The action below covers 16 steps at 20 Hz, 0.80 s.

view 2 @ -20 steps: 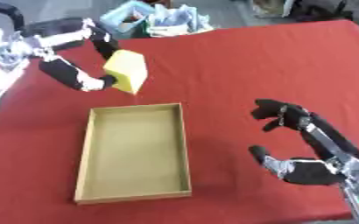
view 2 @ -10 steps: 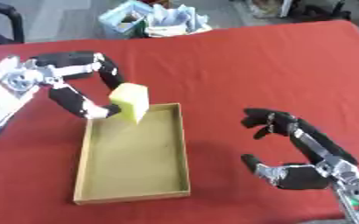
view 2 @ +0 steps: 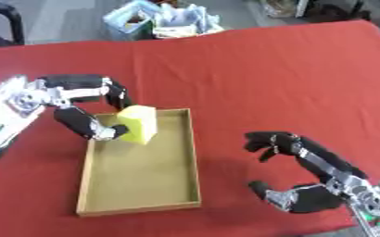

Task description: Pick up objects on the table and place them in the box.

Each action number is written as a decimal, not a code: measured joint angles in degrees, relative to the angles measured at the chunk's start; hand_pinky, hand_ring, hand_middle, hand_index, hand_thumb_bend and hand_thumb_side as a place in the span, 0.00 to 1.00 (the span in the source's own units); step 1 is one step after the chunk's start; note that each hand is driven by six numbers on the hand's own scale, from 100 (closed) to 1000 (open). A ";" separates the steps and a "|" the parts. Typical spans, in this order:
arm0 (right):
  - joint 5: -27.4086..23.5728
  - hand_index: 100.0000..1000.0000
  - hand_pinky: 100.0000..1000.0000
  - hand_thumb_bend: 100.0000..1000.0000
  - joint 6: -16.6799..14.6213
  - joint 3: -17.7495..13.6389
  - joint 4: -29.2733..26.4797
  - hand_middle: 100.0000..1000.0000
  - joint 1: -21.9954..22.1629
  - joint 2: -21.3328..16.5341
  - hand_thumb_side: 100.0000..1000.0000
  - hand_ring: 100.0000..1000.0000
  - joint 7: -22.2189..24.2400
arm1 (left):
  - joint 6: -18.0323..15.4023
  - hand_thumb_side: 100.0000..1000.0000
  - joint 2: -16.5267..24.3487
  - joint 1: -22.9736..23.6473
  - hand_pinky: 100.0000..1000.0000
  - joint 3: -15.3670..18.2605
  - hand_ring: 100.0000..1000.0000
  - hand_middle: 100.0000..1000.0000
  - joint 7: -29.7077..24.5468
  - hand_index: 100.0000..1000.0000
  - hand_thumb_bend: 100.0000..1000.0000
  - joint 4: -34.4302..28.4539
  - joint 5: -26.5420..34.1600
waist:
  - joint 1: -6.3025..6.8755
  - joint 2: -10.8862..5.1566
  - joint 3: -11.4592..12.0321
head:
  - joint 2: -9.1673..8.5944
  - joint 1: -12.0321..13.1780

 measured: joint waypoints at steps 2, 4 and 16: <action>0.01 0.93 0.65 0.21 -0.07 0.00 0.04 0.74 0.00 -0.09 0.32 0.79 0.64 | -0.02 0.51 0.00 0.02 0.73 -0.02 0.70 0.72 -0.35 0.79 0.08 0.01 -0.30 | 0.01 0.00 0.00 | 0.00 -0.01; 0.02 0.93 0.65 0.21 -0.18 0.00 0.04 0.74 0.00 -0.11 0.32 0.79 1.13 | -0.11 0.52 0.00 0.04 0.74 -0.04 0.72 0.74 -0.60 0.81 0.11 0.01 -0.58 | 0.01 0.00 0.02 | 0.00 -0.02; -0.12 0.93 0.64 0.21 -0.60 0.02 0.04 0.73 -0.08 -0.13 0.32 0.79 1.74 | -0.79 0.68 0.14 0.46 0.76 0.04 0.73 0.78 -0.25 0.85 0.44 -0.88 -2.49 | 0.03 -0.02 0.62 | 0.00 -0.33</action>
